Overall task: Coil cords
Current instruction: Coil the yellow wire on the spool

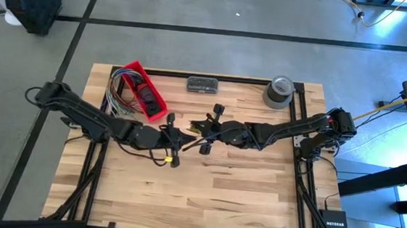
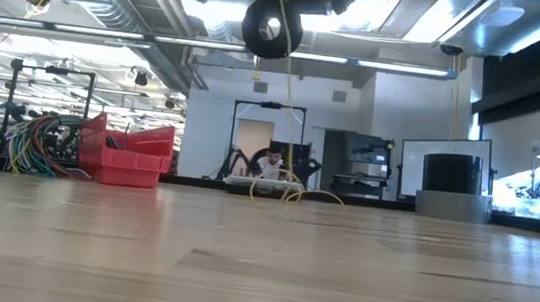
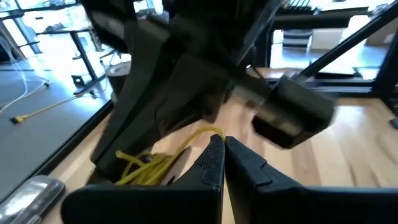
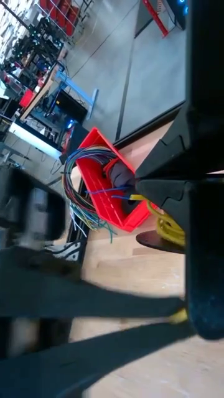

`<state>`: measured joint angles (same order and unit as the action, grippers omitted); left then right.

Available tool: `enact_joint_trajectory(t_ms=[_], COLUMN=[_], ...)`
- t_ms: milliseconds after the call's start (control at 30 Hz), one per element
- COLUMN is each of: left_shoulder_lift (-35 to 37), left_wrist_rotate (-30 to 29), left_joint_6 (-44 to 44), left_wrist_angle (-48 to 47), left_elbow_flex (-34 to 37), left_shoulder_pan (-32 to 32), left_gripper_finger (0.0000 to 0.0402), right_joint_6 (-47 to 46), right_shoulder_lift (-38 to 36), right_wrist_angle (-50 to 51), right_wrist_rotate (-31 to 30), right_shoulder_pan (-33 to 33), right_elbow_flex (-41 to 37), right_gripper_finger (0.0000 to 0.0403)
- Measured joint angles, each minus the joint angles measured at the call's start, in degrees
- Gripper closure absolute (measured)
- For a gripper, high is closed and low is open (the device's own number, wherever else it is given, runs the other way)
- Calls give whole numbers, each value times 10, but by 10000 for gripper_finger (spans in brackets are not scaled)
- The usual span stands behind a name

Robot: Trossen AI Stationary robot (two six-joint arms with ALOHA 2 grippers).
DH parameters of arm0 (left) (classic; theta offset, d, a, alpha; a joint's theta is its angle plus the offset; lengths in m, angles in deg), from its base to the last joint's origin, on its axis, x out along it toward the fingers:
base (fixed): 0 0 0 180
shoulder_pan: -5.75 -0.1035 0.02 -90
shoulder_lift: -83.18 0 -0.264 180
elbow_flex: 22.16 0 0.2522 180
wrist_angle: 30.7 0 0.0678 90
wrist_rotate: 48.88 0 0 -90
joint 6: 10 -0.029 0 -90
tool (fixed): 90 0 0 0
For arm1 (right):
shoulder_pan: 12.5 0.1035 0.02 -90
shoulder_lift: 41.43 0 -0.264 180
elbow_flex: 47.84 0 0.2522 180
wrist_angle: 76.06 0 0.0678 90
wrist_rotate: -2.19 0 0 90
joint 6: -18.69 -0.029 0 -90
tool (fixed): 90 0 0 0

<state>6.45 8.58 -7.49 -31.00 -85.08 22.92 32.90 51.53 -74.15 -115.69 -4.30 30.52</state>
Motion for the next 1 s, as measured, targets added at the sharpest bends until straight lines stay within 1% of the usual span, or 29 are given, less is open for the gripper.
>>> enact_joint_trajectory(t_ms=[167, 233, 433, 633, 1000], left_shoulder_lift=[-25, -34, -56, -54, -52], left_wrist_rotate=[0, 0, -1, -8, -4], left_joint_6=[-10, -12, -12, -14, -39], left_wrist_angle=[40, 45, 60, 62, 63], left_elbow_flex=[0, 0, 0, -1, -3], left_shoulder_pan=[-13, -15, -27, -30, -31], left_gripper_finger=[401, 401, 401, 401, 401], right_joint_6=[-9, -28, -38, -5, 45], right_shoulder_lift=[0, 0, 0, -8, -29], right_wrist_angle=[-11, -17, -79, -142, -139], right_wrist_rotate=[0, 0, 2, 12, 29], right_shoulder_pan=[0, 0, 0, 0, 17], right_elbow_flex=[0, 0, 0, 0, 51], right_gripper_finger=[400, 400, 400, 400, 400])
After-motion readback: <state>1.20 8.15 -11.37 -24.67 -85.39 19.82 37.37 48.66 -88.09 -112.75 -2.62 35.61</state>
